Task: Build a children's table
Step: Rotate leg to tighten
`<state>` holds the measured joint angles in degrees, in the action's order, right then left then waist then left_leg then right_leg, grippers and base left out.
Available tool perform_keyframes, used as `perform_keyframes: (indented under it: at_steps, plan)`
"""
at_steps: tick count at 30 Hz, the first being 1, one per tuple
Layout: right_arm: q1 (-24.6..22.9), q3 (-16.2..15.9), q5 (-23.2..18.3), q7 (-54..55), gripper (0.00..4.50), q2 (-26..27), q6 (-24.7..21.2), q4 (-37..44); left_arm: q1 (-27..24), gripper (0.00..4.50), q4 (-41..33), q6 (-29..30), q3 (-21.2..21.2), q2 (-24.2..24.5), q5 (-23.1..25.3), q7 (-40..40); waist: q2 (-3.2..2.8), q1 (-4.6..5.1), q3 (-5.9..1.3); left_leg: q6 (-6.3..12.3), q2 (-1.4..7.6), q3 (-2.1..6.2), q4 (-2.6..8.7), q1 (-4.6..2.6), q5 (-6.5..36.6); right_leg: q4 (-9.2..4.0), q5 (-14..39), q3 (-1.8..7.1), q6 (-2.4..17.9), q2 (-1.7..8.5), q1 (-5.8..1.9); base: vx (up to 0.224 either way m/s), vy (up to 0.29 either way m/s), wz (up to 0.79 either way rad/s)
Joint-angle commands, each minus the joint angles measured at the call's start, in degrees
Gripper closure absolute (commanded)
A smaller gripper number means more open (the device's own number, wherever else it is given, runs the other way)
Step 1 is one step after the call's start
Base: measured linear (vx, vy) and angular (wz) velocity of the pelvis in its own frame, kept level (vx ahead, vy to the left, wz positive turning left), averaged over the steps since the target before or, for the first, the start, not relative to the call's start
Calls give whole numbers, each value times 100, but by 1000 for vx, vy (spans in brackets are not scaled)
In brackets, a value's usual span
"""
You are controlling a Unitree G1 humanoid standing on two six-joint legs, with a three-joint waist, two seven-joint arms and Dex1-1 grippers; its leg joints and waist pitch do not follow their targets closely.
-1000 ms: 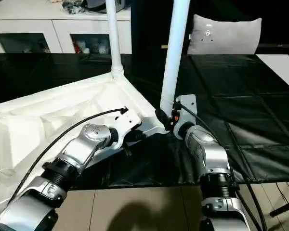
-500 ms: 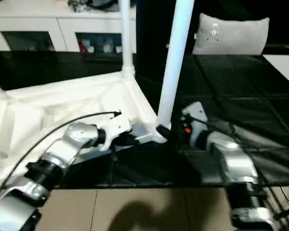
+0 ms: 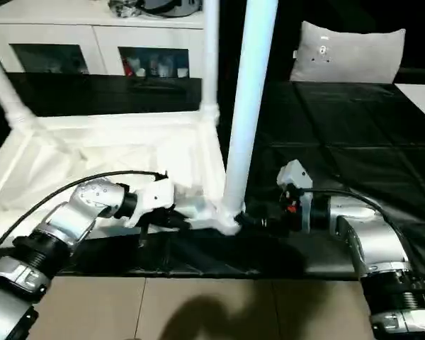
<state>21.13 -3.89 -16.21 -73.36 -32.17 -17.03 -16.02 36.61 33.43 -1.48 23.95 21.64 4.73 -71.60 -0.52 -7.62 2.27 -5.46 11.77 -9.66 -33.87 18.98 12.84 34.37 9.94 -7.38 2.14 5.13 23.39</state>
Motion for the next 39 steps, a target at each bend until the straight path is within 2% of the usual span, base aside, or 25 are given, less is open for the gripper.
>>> perform_keyframes:
  at_steps: [1, 5, 7, 11, 14, 19, 22, 24, 25, 26, 27, 28, 29, 30, 31, 33, 34, 35, 36, 38, 39]
  plan:
    - [159, -100, -6, -113, 118, 13, 112, -54, -40, 450, -80, -136, 360, 41, 125, -447, 79, -8, -347, 592, 169, 0, 348, 83, 330, -389, 1303, 352, 902, 387, -378, 0, 0, 0]
    - [186, -211, -45, -266, 149, 84, 93, -132, -47, 450, -167, -153, 386, 50, 84, -618, 87, -72, -349, 541, 177, -9, 347, 66, 329, -375, 1294, 362, 927, 393, -370, 0, 0, 0]
    - [183, -261, -62, -332, 167, 110, 83, -161, -37, 450, -156, -184, 394, 53, 82, -658, 82, -91, -357, 527, 179, -2, 345, 81, 272, -357, 1193, 363, 922, 397, -381, 0, 0, 0]
    - [175, -294, -80, -401, 192, 118, 46, -163, -28, 450, -144, -199, 399, 61, 83, -677, 86, -91, -360, 517, 172, -2, 343, 83, 263, -353, 1164, 362, 908, 395, -388, 0, 0, 0]
    - [155, -340, -90, -435, 230, 124, 42, -168, -26, 450, -130, -208, 388, 76, 95, -706, 97, -97, -361, 512, 164, -2, 341, 89, 227, -351, 1181, 362, 875, 392, -390, 0, 0, 0]
    - [26, -351, -189, -504, 247, 137, -103, -27, -68, 450, -134, -136, 333, 56, 57, -693, 97, -98, -360, 515, 163, -3, 340, 92, 232, -360, 1222, 360, 840, 392, -392, 0, 0, 0]
    - [-179, -338, -307, -406, 250, 183, -296, 254, -112, 450, -147, 38, 232, -64, -35, -545, 97, -117, -357, 506, 166, -7, 342, 84, 254, -373, 1286, 366, 793, 392, -390, 0, 0, 0]
    - [-295, -268, -302, 248, 250, 437, -732, 465, -104, 450, -156, 437, 115, -272, -9, -83, 94, -120, -349, 485, 162, -4, 349, 89, 252, -373, 1319, 361, 783, 382, -386, 0, 0, 0]
    - [-307, -254, -260, 482, 250, 529, -829, 509, -97, 450, -159, 563, 73, -343, 3, 84, 78, -113, -330, 436, 163, -4, 362, 78, 326, -412, 1474, 359, 731, 381, -375, 0, 0, 0]
    - [-295, -245, -203, 649, 250, 599, -835, 507, -91, 450, -158, 609, 39, -399, -5, 187, 88, -104, -327, 401, 155, 0, 366, 80, 387, -419, 1598, 352, 699, 387, -382, 0, 0, 0]
    - [-225, -184, -58, 1194, 250, 840, -933, 445, -87, 450, -212, 842, -39, -554, -46, 414, 88, -93, -311, 320, 141, -2, 385, 68, 492, -464, 1885, 347, 605, 389, -373, 0, 0, 0]
    - [-133, -104, 75, 1761, 250, 1098, -1066, 346, -91, 450, -299, 1119, -103, -701, -98, 590, 62, -44, -283, 211, 129, -6, 402, 45, 660, -510, 2227, 345, 516, 385, -354, 0, 0, 0]
    - [-81, -54, 132, 2061, 250, 1240, -1174, 297, -96, 450, -351, 1251, -134, -781, -122, 680, 64, -29, -270, 186, 103, -6, 403, 26, 763, -565, 2482, 320, 444, 383, -333, 0, 0, 0]
    - [-33, -26, 189, 2323, 251, 1380, -1271, 250, -101, 450, -405, 1408, -168, -879, -151, 784, 82, 22, -268, 103, 70, 21, 415, 57, 837, -594, 2866, 284, 258, 392, -385, 0, 0, 0]
    - [-2, -19, 239, 2481, 251, 1467, -1297, 216, -97, 450, -434, 1542, -192, -949, -171, 859, 74, 67, -271, 83, 64, 30, 419, 48, 877, -634, 3002, 276, 133, 390, -370, 0, 0, 0]
    - [78, 21, 317, 2851, 252, 1665, -1386, 129, -80, 450, -478, 1812, -249, -1107, -207, 1039, 69, 161, -261, 110, 68, 26, 417, 31, 989, -659, 3038, 276, 123, 378, -342, 0, 0, 0]
    - [188, 104, 412, 3346, 252, 1901, -1488, 3, -29, 450, -463, 2072, -353, -1303, -236, 1318, 75, 212, -269, 105, 61, 41, 425, 58, 972, -657, 3017, 265, 116, 378, -376, 0, 0, 0]
    - [268, 171, 474, 3708, 252, 2058, -1564, -89, 20, 450, -421, 2222, -438, -1442, -229, 1549, 100, 237, -273, 112, 54, 35, 421, 55, 946, -662, 2985, 260, 130, 369, -360, 0, 0, 0]
    - [396, 315, 519, 4215, 252, 2280, -1584, -305, 54, 450, -388, 2310, -497, -1534, -218, 1711, 86, 276, -272, 96, 43, 48, 419, 67, 920, -660, 2989, 250, 129, 372, -365, 0, 0, 0]
    - [566, 504, 622, 4829, 252, 2551, -1359, -671, 280, 450, -23, 2377, -761, -1859, -122, 2547, 76, 345, -275, 125, 17, 33, 404, 56, 927, -688, 2972, 247, 139, 355, -339, 0, 0, 0]
    - [602, 547, 647, 4929, 252, 2618, -1227, -769, 353, 450, 90, 2385, -840, -1957, -68, 2840, 107, 361, -284, 158, 13, 20, 387, 31, 939, -690, 2928, 256, 165, 348, -317, 0, 0, 0]
